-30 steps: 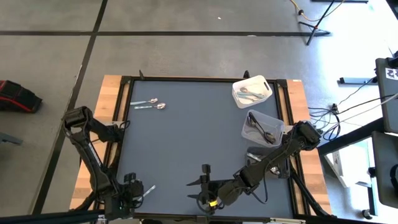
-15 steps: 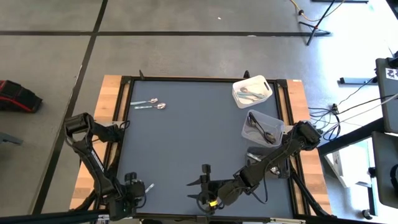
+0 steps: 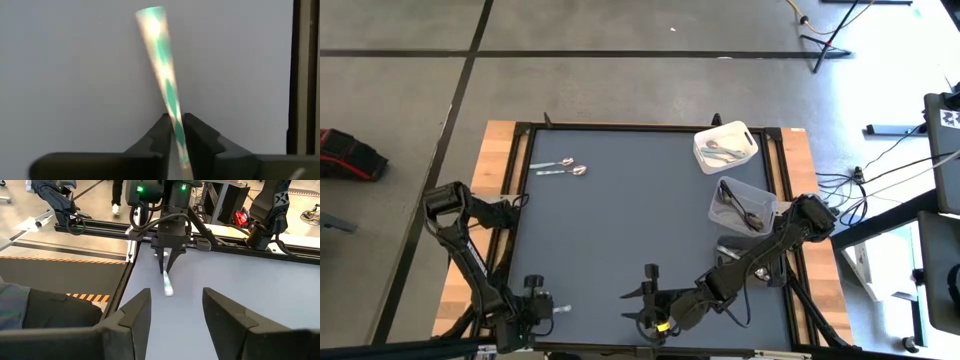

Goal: Sort silverware by color (type)
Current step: Put the bottom white and blue spoon into the black bin

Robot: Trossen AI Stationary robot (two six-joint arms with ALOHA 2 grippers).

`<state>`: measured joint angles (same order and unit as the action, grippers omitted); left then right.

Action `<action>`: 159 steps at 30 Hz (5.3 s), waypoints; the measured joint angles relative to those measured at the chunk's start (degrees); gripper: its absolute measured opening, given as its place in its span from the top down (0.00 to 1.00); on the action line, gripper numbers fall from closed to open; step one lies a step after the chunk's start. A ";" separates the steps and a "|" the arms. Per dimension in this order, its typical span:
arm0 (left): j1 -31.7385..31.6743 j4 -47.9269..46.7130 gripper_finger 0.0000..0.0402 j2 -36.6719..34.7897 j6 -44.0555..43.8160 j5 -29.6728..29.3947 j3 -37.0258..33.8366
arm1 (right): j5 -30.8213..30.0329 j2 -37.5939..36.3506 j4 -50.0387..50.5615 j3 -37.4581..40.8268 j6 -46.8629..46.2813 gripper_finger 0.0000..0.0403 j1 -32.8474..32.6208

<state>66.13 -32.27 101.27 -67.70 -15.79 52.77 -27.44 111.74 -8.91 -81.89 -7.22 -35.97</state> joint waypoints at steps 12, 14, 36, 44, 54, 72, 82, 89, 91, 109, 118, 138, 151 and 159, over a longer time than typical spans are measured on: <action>0.07 -0.10 0.96 -1.41 6.26 -3.35 0.96 | 0.03 0.00 -0.07 0.00 -3.68 0.59 0.00; -0.05 -0.54 0.96 -1.49 8.75 -6.07 2.21 | 0.04 0.00 -0.03 0.00 -6.79 0.59 0.00; 0.28 10.71 0.96 -1.92 38.26 -53.96 9.11 | -1.51 5.22 -13.16 -0.04 10.69 0.37 0.90; -0.50 18.80 0.97 -2.01 43.91 -54.34 9.14 | 10.69 10.98 -27.86 0.00 14.60 0.41 4.35; -2.70 20.54 0.97 -2.01 43.86 -53.51 9.18 | 15.14 14.88 -43.39 0.00 21.06 0.46 4.82; -6.21 22.78 0.94 -2.08 44.31 -54.25 9.20 | 13.05 14.86 -43.45 -0.02 21.26 0.90 5.42; -5.82 22.99 0.77 -2.12 45.52 -52.23 9.26 | 8.84 14.61 -39.28 -0.02 20.41 0.98 5.29; -1.08 19.49 0.72 -2.12 48.38 -49.13 11.87 | 1.12 9.47 -26.58 -0.02 17.90 0.98 4.49; 0.10 18.56 0.72 -2.12 48.41 -48.66 12.07 | -1.51 7.30 -21.98 -0.03 17.53 0.98 4.31; -2.00 14.68 0.72 -2.12 46.22 -40.20 12.07 | -7.19 -16.80 38.67 -0.09 -17.99 0.98 3.72; -4.04 14.62 0.72 -2.12 45.68 -40.17 12.07 | 0.70 -20.37 68.09 -0.09 -42.53 0.97 2.55; -5.01 14.69 0.72 -2.12 45.26 -37.11 12.03 | -2.76 -20.63 87.97 -9.40 -51.41 0.98 1.75; -4.57 14.69 0.72 -2.10 45.18 -37.00 12.00 | 15.59 -20.52 91.22 11.07 -61.87 0.97 1.08; -4.60 14.70 0.72 -2.05 45.20 -37.00 12.00 | 23.60 -20.52 88.95 19.52 -67.14 0.94 1.09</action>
<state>61.52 -17.57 99.22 -22.50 -52.80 64.77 -3.85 91.22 80.05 -62.37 -74.36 -34.87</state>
